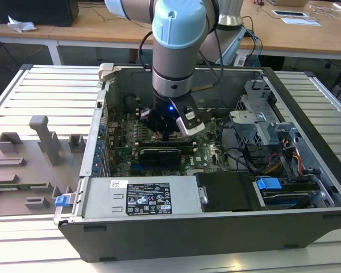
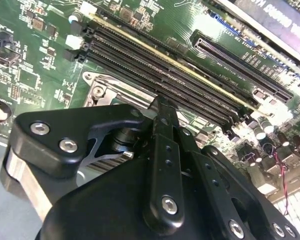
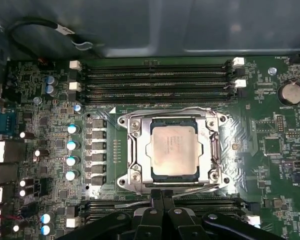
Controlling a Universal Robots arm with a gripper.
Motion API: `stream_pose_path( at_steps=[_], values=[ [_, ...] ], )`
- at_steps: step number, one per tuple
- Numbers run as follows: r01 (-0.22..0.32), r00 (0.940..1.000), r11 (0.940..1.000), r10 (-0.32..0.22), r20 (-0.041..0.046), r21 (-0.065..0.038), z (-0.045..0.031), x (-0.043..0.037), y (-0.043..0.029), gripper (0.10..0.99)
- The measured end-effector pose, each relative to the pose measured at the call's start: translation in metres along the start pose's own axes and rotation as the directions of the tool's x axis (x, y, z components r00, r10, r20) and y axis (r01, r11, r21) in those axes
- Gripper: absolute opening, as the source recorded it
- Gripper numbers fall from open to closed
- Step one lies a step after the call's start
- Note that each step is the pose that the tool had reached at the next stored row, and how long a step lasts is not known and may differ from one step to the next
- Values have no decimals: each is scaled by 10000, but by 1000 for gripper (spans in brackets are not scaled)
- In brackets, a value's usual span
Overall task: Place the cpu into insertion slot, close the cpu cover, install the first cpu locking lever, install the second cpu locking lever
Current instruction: 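Install the second cpu locking lever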
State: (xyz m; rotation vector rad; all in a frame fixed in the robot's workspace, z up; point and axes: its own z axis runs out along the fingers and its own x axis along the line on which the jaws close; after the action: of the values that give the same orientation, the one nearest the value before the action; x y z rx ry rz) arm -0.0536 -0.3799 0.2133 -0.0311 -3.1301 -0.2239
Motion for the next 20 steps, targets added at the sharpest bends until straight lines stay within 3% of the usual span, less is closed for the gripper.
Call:
stream_pose_path(
  at_steps=[4, 9, 12, 14, 20],
  values=[
    [1, 10000, 10000, -1, -1, -19, 25, 58, -5, 106],
    [5, 10000, 10000, -5, -2, -70, 48, 251, -16, 106],
    [4, 10000, 9999, -4, -3, -107, 59, 329, -20, 106],
    [12, 10000, 9999, -12, -4, -138, 65, 351, -22, 106],
    [263, 9996, 9990, -265, -42, -356, 122, 362, 3, 106]
  ],
)
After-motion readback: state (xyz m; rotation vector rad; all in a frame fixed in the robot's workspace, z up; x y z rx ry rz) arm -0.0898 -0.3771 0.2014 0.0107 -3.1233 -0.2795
